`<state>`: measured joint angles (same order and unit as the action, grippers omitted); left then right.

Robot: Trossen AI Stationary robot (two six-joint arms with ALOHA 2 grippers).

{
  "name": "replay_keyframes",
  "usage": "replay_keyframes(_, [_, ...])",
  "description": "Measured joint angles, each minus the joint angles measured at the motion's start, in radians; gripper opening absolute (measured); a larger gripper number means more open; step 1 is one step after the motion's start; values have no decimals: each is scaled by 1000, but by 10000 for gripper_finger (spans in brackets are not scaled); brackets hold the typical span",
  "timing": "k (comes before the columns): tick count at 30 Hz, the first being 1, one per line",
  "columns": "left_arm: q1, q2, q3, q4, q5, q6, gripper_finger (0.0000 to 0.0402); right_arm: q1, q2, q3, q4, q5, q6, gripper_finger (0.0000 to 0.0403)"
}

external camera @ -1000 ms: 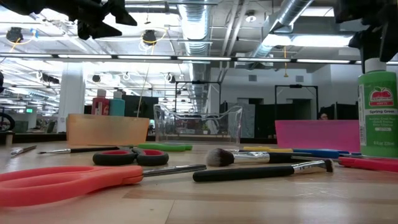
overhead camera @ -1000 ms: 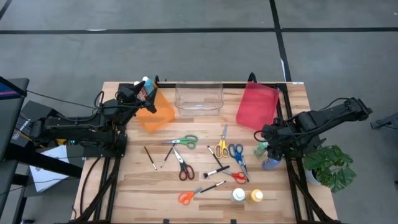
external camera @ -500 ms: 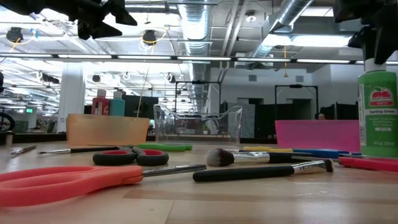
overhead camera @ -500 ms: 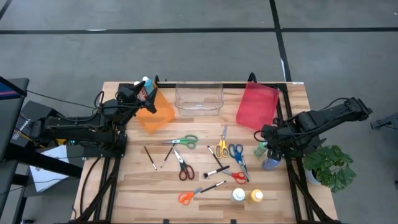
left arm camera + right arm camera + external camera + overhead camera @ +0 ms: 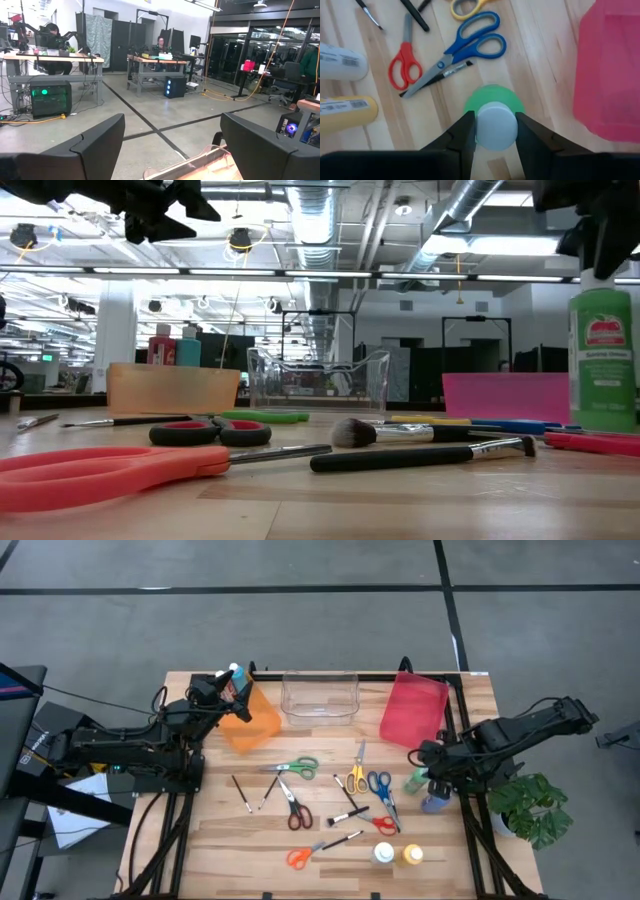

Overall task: Pick & Place Paint Supplies
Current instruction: Put the green paint bottle into the orange bin

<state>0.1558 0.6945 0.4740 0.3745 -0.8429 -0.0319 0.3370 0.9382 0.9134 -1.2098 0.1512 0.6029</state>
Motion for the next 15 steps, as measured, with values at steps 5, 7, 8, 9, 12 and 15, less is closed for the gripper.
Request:
replay_keyframes(5, [0,0,0,0,4,0,326,-3,0,50,-2,3,9,107])
replay_keyframes(7, [0,0,0,0,5,0,326,-13,0,74,-2,3,10,107])
replay_keyframes(8, [0,0,0,0,6,0,326,-18,0,87,-2,3,10,107])
replay_keyframes(9, [0,0,0,0,6,0,326,-25,1,101,-2,3,10,107])
replay_keyframes(12, [0,0,0,0,10,0,326,-55,34,142,-2,3,-19,107])
replay_keyframes(15, [0,0,0,0,10,0,326,-86,86,193,-5,4,-76,107])
